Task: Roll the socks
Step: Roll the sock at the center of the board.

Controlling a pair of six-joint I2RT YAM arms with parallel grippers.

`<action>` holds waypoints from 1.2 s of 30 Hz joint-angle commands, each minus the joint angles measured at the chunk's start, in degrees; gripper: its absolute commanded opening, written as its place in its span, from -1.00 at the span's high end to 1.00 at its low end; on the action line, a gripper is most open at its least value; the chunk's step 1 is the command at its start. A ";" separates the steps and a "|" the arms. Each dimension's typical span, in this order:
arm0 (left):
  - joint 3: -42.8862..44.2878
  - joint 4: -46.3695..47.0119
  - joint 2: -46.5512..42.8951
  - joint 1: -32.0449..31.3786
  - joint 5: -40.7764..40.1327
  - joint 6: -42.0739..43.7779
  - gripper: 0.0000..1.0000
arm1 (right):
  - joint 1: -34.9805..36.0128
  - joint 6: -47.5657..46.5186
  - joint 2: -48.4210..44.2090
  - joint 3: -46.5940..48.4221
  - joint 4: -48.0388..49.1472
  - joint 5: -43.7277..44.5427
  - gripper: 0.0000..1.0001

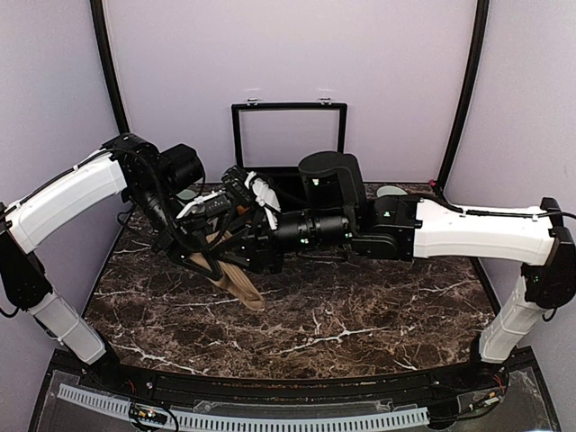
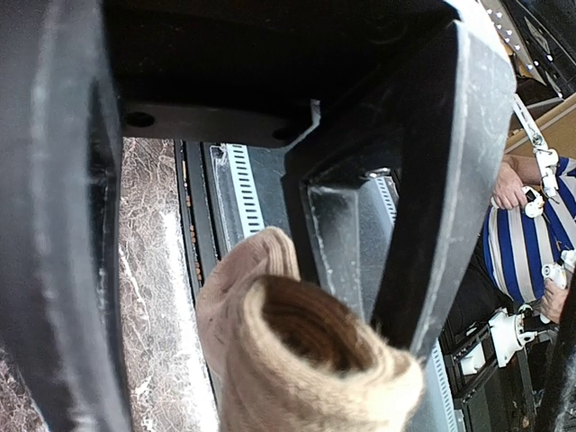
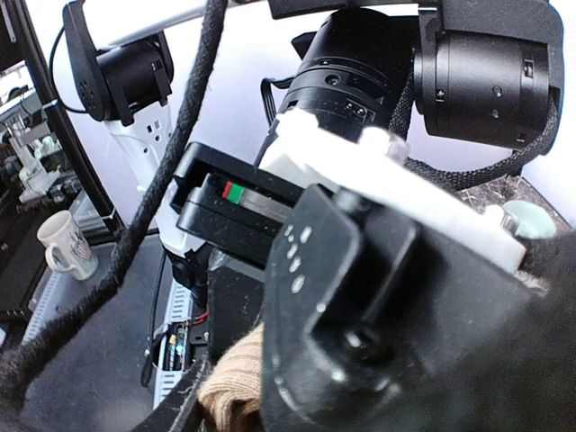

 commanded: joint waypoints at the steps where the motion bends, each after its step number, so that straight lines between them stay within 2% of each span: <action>1: 1.50 -1.46 -0.69 -0.53 0.72 0.67 1.00 | -0.57 0.36 0.03 1.30 2.35 1.32 0.04; 5: 1.50 -1.50 -0.65 -0.50 0.43 0.60 1.00 | -1.11 0.44 -0.59 1.63 2.80 0.31 -0.03; 8: 1.66 -1.46 -0.69 -0.55 0.22 0.50 1.00 | -1.50 0.62 -0.84 1.91 1.91 -1.10 0.03; 13: 1.81 -1.47 -0.43 -0.53 -0.24 0.49 1.00 | -1.73 1.46 -0.35 2.43 0.58 -3.20 0.54; 15: 1.64 -1.46 -0.38 -0.51 -0.47 0.57 1.00 | -1.78 1.60 -0.16 2.57 0.24 -3.78 0.64; 18: 1.18 -1.46 -0.22 -0.52 -1.00 0.69 1.00 | -1.92 1.69 0.10 3.09 -0.09 -4.03 0.61; 19: 1.01 -1.46 -0.15 -0.52 -1.21 0.76 1.00 | -1.91 1.62 0.25 3.43 -0.28 -3.95 0.55; 21: 0.62 -1.46 -0.04 -0.57 -1.48 0.81 1.00 | -1.91 1.36 0.49 4.09 -0.88 -3.22 0.24; 23: 0.30 -1.46 -0.19 -0.50 -1.65 0.81 1.00 | -1.89 0.88 0.51 4.34 -1.08 -2.64 0.19; 25: 0.19 -1.47 -0.21 -0.53 -1.82 0.83 1.00 | -1.99 0.54 0.63 4.71 -1.48 -2.51 0.29; 32: 0.36 -1.46 -0.09 -0.53 -2.14 0.92 1.00 | -2.07 0.46 1.14 4.93 -3.11 -4.14 0.97; 36: 1.38 -1.39 0.58 -0.50 -3.39 0.59 0.98 | -2.11 1.51 1.00 4.19 -3.49 -4.45 1.00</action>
